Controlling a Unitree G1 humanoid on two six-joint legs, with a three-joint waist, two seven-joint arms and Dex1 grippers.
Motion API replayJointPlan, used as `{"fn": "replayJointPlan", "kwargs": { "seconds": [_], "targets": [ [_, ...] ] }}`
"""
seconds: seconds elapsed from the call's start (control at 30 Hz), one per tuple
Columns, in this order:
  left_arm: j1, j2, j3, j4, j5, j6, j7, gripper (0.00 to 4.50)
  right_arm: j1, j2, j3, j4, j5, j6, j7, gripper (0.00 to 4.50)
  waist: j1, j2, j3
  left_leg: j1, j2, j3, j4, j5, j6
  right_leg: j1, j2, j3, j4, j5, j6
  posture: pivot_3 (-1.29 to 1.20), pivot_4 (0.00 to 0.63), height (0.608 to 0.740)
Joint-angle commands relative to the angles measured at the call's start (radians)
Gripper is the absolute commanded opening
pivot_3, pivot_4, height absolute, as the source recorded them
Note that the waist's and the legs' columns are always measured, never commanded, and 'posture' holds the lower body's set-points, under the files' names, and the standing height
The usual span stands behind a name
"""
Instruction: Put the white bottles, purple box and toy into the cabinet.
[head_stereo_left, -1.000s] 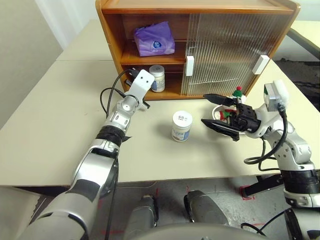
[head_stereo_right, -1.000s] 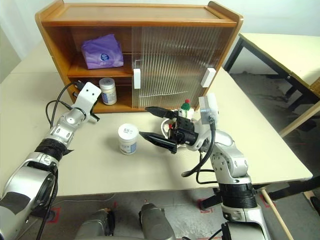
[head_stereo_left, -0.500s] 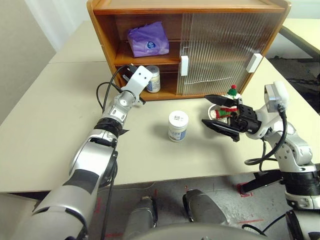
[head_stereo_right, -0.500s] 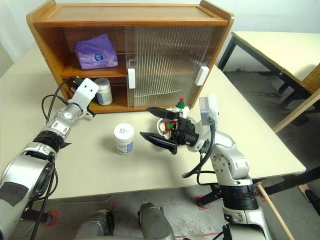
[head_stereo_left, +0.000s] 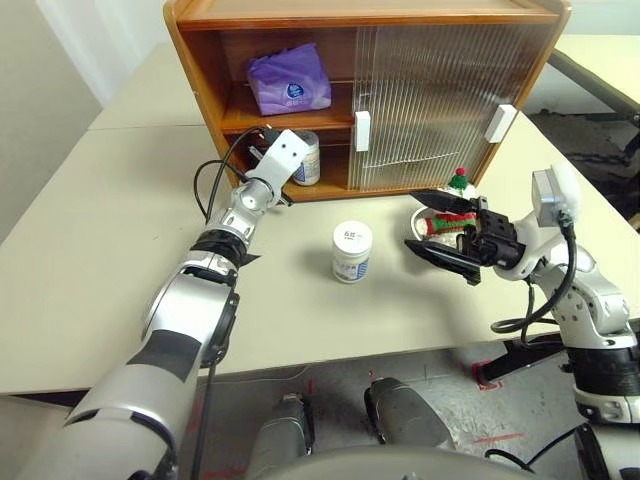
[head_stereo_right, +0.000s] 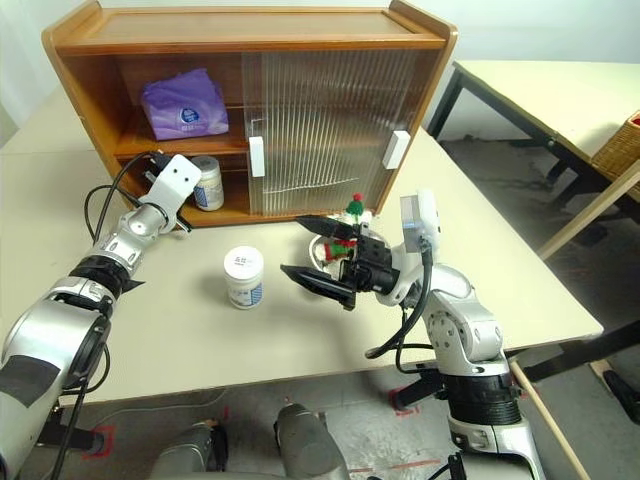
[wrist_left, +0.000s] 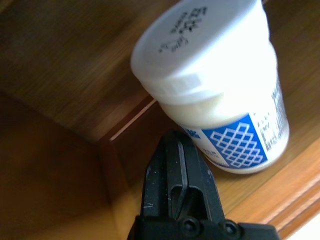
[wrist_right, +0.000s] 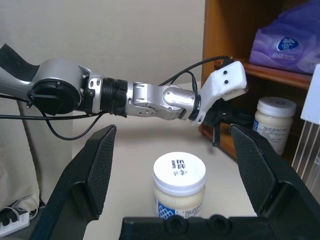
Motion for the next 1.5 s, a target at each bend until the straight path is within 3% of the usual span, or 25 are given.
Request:
{"fn": "replayJointPlan", "kwargs": {
  "seconds": [0.03,0.2,0.7,0.97,1.07,1.43,1.5],
  "targets": [
    [-0.015,-0.020,-0.013,0.019,0.009,-0.016,-0.018,0.01,0.002,-0.008,-0.015,-0.015,-0.001,-0.006,-0.003,4.50,-0.004,0.000,0.000,0.000,0.000,0.000,0.000,0.000,0.000,0.000,0.000,0.000,0.000,0.000,0.001,-0.37,0.044,0.740],
    [-0.021,-0.036,-0.015,0.025,0.007,-0.027,-0.019,0.01,-0.002,-0.007,-0.014,-0.014,-0.001,-0.008,-0.005,4.50,-0.012,0.000,0.000,0.000,-0.001,0.002,0.001,0.001,0.002,0.000,0.000,0.000,0.000,-0.004,0.011,-0.37,0.042,0.740],
    [-0.042,-0.065,-0.007,0.048,-0.007,-0.044,-0.030,0.01,0.010,-0.007,-0.012,-0.027,0.002,-0.004,-0.018,4.50,-0.026,0.000,0.000,0.000,-0.002,0.002,0.001,0.004,0.002,0.001,0.000,0.002,0.000,-0.003,0.012,-0.38,0.046,0.740],
    [0.126,-0.062,0.113,-0.117,-0.181,0.018,-0.197,0.01,0.005,-0.010,-0.007,-0.004,-0.003,-0.008,-0.002,4.50,-0.030,0.003,-0.002,0.000,-0.003,0.003,0.001,0.004,0.002,0.001,0.000,0.001,0.000,-0.003,0.013,-0.35,0.048,0.740],
    [0.255,-0.051,0.170,-0.273,-0.267,0.038,-0.254,0.59,-0.005,-0.007,-0.005,0.008,-0.005,-0.009,0.004,4.50,-0.030,0.004,-0.003,0.000,-0.002,0.003,0.001,0.005,0.002,0.001,0.001,0.001,0.001,-0.003,0.013,-0.35,0.050,0.740],
    [0.619,0.044,0.263,-0.926,-0.571,0.246,-0.533,4.41,-0.028,-0.006,0.001,0.042,-0.011,-0.017,0.030,4.50,-0.004,0.006,-0.010,0.002,0.000,0.001,0.000,0.001,-0.016,0.000,0.003,0.001,0.001,0.005,0.000,-0.33,0.046,0.740],
    [0.697,0.080,0.276,-1.035,-0.656,0.303,-0.617,4.48,-0.030,-0.009,-0.003,0.046,-0.010,-0.018,0.033,4.50,-0.002,0.008,-0.011,0.002,0.001,0.001,-0.001,0.001,-0.017,-0.004,0.002,0.002,0.001,0.008,-0.005,-0.32,0.048,0.740]
  ]
}}
